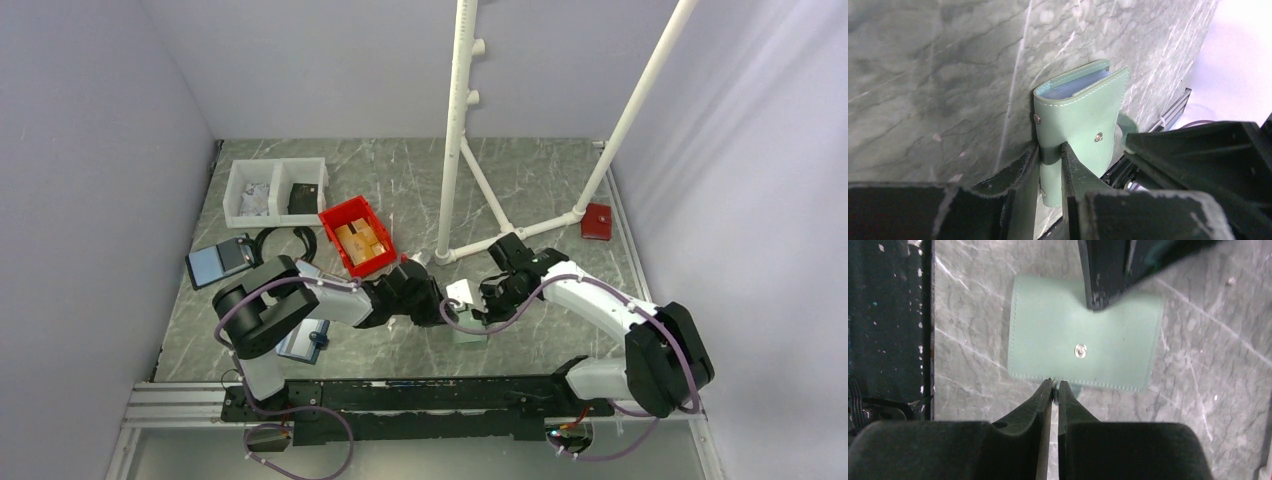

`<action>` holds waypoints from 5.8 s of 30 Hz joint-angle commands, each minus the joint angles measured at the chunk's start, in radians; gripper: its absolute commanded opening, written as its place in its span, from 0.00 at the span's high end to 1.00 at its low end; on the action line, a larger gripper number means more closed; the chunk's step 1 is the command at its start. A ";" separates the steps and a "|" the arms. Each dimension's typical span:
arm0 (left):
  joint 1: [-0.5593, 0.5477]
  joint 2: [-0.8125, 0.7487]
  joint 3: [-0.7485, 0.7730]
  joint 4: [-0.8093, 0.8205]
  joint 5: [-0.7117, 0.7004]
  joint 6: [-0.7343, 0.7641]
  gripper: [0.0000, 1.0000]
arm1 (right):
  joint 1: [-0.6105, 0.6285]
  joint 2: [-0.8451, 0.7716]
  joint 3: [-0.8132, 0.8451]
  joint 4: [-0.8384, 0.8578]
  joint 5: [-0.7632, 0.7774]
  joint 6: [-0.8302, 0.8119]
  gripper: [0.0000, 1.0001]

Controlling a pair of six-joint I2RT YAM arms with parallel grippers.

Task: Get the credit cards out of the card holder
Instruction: Open the card holder at the center of the board.

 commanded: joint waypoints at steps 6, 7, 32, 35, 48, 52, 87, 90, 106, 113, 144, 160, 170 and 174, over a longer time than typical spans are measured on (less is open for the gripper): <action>0.005 -0.071 -0.118 -0.183 -0.117 0.101 0.77 | -0.101 0.011 -0.026 -0.064 0.004 -0.029 0.77; 0.006 -0.088 -0.123 -0.177 -0.117 0.110 0.76 | -0.106 0.019 -0.028 -0.062 0.009 -0.024 0.75; 0.006 -0.724 -0.306 -0.245 -0.152 0.299 0.49 | -0.143 -0.113 0.057 -0.091 -0.207 0.078 0.58; 0.006 -0.823 -0.332 -0.227 -0.163 0.317 0.49 | -0.146 -0.131 0.079 -0.092 -0.228 0.119 0.60; 0.007 -1.287 -0.440 -0.421 -0.370 0.262 0.01 | -0.094 -0.133 0.072 0.069 -0.152 0.307 0.83; 0.007 -1.384 -0.479 -0.392 -0.327 0.306 0.01 | -0.034 -0.090 0.074 0.099 -0.094 0.333 0.85; -0.353 -0.810 -0.458 0.115 -0.371 0.976 0.07 | 0.101 0.094 0.121 0.069 0.091 0.348 0.88; -0.434 -0.693 -0.416 0.137 -0.491 1.041 0.06 | 0.093 0.059 0.143 0.044 -0.022 0.342 0.88; -0.576 -0.301 -0.271 0.327 -0.731 1.201 0.07 | 0.191 0.141 0.153 0.107 0.100 0.426 0.87; -0.579 -0.295 -0.243 0.298 -0.723 1.254 0.09 | 0.167 0.143 0.153 0.045 0.151 0.375 0.88; -0.581 -0.017 0.036 0.090 -0.870 1.246 0.58 | 0.058 0.251 0.166 -0.057 0.127 0.381 0.89; -0.520 -0.256 -0.254 0.415 -0.831 0.753 1.00 | 0.050 0.251 0.176 -0.043 0.088 0.414 0.90; -0.492 -0.396 -0.486 0.522 -1.017 0.323 1.00 | 0.050 0.249 0.182 0.015 0.039 0.484 0.90; -0.492 -0.517 -0.419 -0.033 -1.111 -0.091 1.00 | 0.050 0.250 0.188 0.042 -0.001 0.513 0.90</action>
